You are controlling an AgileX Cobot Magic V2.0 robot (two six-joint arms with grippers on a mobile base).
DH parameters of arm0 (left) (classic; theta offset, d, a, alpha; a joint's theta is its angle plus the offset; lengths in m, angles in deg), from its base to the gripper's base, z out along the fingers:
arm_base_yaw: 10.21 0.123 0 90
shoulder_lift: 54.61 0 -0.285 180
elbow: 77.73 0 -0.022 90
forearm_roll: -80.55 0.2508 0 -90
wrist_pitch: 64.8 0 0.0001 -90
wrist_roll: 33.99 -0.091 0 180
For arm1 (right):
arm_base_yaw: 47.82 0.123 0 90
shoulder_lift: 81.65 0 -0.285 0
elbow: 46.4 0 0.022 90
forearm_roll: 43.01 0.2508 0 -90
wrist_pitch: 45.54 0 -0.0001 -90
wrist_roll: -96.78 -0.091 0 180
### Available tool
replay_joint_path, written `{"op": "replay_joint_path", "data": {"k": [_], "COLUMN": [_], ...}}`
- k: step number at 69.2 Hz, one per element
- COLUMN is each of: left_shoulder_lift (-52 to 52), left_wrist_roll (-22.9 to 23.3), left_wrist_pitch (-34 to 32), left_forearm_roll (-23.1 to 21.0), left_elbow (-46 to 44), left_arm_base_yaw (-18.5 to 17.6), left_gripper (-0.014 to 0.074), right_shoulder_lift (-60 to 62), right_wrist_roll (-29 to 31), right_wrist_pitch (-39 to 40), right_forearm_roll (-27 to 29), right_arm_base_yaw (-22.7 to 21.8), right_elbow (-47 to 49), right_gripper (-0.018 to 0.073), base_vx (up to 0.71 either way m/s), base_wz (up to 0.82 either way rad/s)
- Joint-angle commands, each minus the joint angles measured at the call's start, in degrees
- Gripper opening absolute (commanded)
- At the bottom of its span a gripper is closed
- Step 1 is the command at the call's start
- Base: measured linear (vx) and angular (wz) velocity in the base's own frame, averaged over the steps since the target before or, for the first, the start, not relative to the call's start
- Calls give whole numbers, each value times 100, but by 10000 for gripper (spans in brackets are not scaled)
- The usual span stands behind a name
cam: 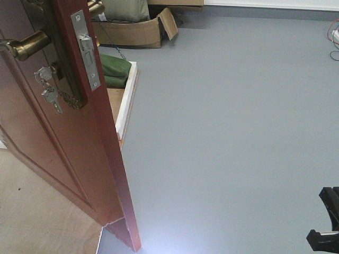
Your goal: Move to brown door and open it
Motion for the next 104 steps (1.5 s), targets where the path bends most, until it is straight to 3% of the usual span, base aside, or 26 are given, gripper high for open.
{"op": "replay_joint_path", "data": {"k": [1,104], "left_shoulder_lift": [90,71], "left_wrist_roll": [-3,-3], "left_wrist_pitch": [-137,-143], "left_forearm_roll": [-149,-149], "left_elbow": [-170,-170], "left_arm_base_yaw": [-34,-34], "left_gripper": [17,17], "right_shoulder_lift": [89,89], "right_wrist_roll": [63,63], "right_wrist_pitch": [461,460], "right_forearm_roll": [-30,-30], "right_arm_base_yaw": [-5,-5], "right_elbow": [-11,-11], "right_gripper": [0,0], "base_vx": [0,10], "base_wz": [0,-1]}}
